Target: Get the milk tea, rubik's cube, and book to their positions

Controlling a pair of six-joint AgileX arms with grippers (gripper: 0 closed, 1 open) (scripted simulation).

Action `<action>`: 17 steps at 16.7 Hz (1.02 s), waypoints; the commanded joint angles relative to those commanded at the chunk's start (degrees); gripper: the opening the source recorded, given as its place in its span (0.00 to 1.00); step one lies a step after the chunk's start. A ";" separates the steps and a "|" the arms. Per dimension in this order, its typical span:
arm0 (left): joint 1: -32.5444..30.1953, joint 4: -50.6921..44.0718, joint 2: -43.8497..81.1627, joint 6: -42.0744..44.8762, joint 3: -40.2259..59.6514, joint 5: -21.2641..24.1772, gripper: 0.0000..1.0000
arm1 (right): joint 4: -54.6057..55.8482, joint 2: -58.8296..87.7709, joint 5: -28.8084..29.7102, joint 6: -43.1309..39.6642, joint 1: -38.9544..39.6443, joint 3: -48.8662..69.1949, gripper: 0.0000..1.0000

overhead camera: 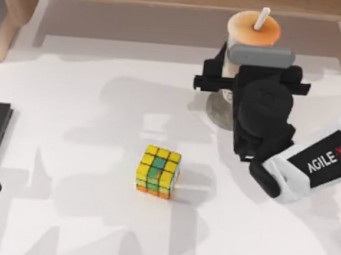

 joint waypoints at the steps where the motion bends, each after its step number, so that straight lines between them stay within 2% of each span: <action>1: 0.00 0.00 0.00 0.00 0.00 0.00 1.00 | 0.84 0.76 0.01 0.03 0.04 -0.08 0.00; 5: 0.00 0.00 0.00 0.00 0.00 0.00 1.00 | 1.32 1.27 0.01 0.06 0.06 -0.15 0.00; 17: 0.00 0.00 0.00 0.00 0.00 0.00 1.00 | 1.32 1.27 0.01 0.06 0.06 -0.15 0.90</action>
